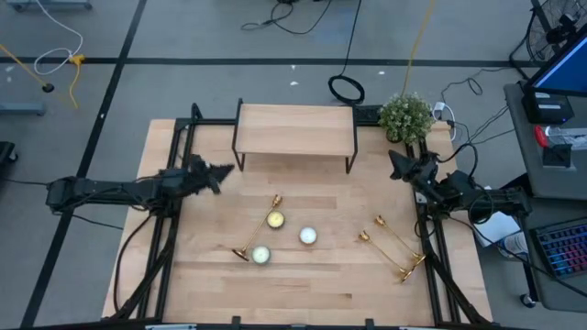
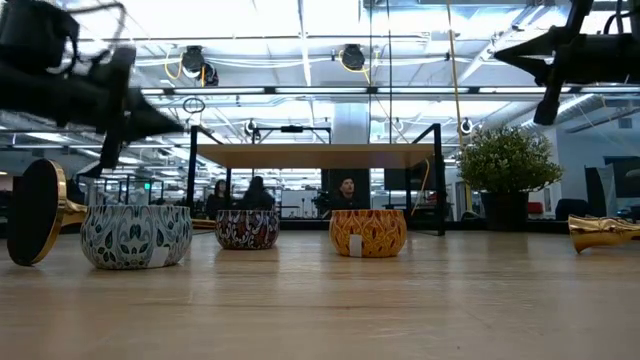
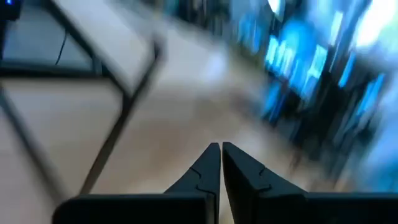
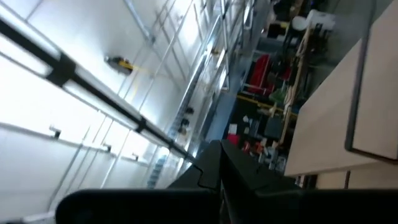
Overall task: Pick & Place candle stick holders
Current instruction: Put the right candle holder on the shelf
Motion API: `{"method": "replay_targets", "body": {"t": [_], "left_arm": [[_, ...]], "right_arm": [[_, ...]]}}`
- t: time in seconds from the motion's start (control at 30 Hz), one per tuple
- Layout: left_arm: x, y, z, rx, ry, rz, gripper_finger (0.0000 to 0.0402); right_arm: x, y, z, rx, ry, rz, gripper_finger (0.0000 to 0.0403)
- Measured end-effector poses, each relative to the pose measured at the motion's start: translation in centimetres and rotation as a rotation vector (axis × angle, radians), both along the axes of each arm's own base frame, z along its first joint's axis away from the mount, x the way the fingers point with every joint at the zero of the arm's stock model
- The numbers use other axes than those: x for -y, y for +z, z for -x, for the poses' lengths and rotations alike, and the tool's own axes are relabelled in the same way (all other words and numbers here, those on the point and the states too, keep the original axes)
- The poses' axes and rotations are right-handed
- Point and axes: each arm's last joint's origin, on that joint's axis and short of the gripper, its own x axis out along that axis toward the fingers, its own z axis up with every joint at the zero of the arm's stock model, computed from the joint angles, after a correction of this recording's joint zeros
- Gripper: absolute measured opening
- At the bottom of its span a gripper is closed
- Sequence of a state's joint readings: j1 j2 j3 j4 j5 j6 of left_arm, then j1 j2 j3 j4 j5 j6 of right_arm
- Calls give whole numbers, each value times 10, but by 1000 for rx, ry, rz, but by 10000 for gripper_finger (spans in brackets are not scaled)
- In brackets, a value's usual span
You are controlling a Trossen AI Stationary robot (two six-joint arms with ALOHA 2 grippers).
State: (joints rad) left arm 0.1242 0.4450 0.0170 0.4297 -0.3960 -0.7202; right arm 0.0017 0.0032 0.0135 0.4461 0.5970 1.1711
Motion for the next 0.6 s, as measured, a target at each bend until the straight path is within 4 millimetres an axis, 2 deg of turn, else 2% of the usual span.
{"method": "replay_targets", "body": {"t": [0.13, 0.23, 0.4, 0.53, 0.6], "left_arm": [[-1, 31, 6, 483, 20, 217, 21], [-2, 44, 13, 691, 65, 276, 21], [-3, 55, 23, 798, 159, 195, 21], [-2, 58, 24, 879, 100, 251, 21], [0, 62, 23, 851, 29, 193, 21]], "right_arm": [[1, 1, 2, 35, -46, -41, 6], [2, 4, 4, 73, -60, -49, 6], [2, 8, 6, 119, -68, -53, 6], [2, 12, 8, 154, -71, -39, 6], [1, 17, 11, 166, -75, 32, 6]]}}
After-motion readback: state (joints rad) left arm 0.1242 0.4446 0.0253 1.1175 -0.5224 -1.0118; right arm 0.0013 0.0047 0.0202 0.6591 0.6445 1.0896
